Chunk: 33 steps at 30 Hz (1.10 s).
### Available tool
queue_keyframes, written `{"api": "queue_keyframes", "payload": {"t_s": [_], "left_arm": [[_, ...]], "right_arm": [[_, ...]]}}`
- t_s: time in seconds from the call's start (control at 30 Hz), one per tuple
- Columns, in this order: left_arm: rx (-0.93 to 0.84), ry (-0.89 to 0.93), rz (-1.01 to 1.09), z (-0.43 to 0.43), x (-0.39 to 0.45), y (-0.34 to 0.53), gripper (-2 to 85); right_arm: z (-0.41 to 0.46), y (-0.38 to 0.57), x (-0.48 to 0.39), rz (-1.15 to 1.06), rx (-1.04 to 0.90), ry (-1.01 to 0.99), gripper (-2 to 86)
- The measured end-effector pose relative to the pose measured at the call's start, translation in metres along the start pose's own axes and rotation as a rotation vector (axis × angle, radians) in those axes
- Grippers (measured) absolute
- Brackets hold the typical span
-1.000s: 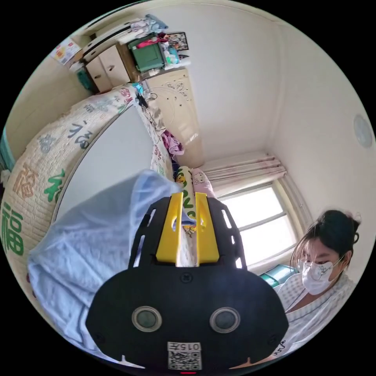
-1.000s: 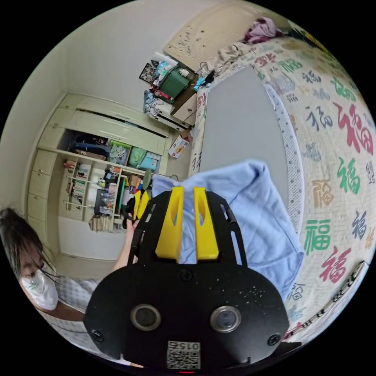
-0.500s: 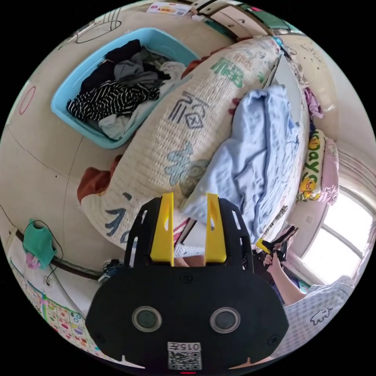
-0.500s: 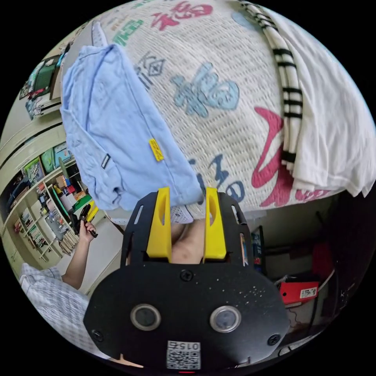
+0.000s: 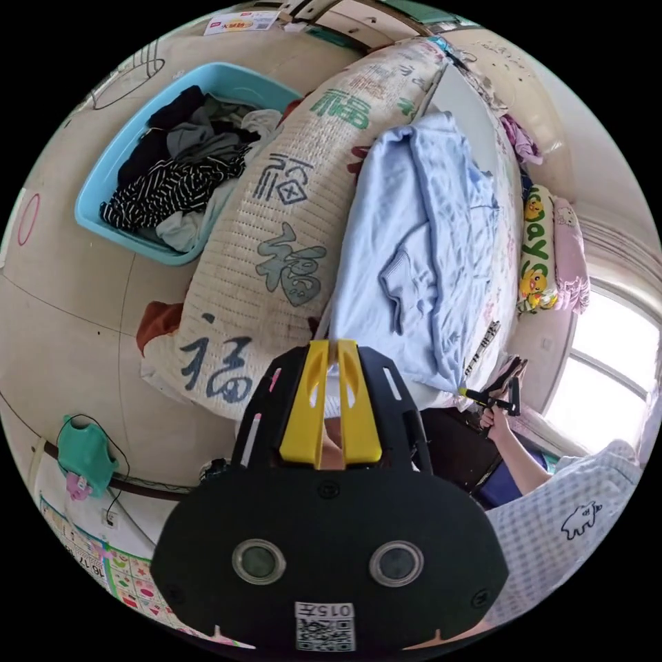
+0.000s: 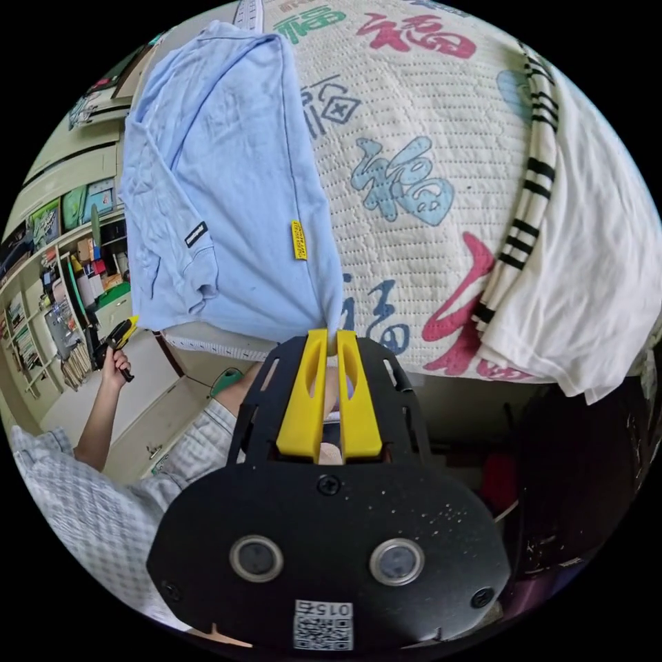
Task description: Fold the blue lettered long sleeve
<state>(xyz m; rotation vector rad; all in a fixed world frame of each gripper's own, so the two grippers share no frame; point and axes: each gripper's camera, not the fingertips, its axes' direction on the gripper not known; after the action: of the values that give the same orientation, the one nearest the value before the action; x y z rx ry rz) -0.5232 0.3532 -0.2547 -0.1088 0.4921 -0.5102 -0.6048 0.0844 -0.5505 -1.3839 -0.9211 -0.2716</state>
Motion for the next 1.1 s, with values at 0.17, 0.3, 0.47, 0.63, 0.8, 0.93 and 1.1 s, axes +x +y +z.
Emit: {"api": "queue_keyframes", "payload": {"t_s": [0.17,0.3,0.47,0.63,0.8,0.93,1.1], "left_arm": [[-0.105,-0.139,0.060,0.022,0.027,0.038,1.3],[-0.113,-0.223,0.010,0.058,0.020,0.054,1.4],[-0.011,-0.249,-0.005,0.055,0.047,0.091,5.0],[-0.016,-0.188,0.291,0.080,0.139,0.096,10.7],[-0.104,-0.043,0.491,0.136,0.218,0.098,12.7],[-0.120,-0.056,0.566,0.168,0.254,0.115,13.2],[-0.117,-0.088,0.567,0.181,0.268,0.125,13.7]], "right_arm": [[-0.025,0.003,0.005,-0.030,-0.058,0.128,2.3],[-0.020,-0.003,0.019,0.045,-0.087,0.113,5.6],[-0.054,0.005,-0.005,0.006,0.092,0.106,7.3],[-0.039,-0.037,-0.080,-0.295,0.056,-0.048,10.6],[-0.012,-0.072,-0.085,-0.290,-0.092,-0.132,7.8],[-0.043,-0.072,-0.082,-0.300,-0.043,-0.247,2.2],[-0.090,-0.081,-0.103,-0.373,-0.012,-0.461,1.1]]}}
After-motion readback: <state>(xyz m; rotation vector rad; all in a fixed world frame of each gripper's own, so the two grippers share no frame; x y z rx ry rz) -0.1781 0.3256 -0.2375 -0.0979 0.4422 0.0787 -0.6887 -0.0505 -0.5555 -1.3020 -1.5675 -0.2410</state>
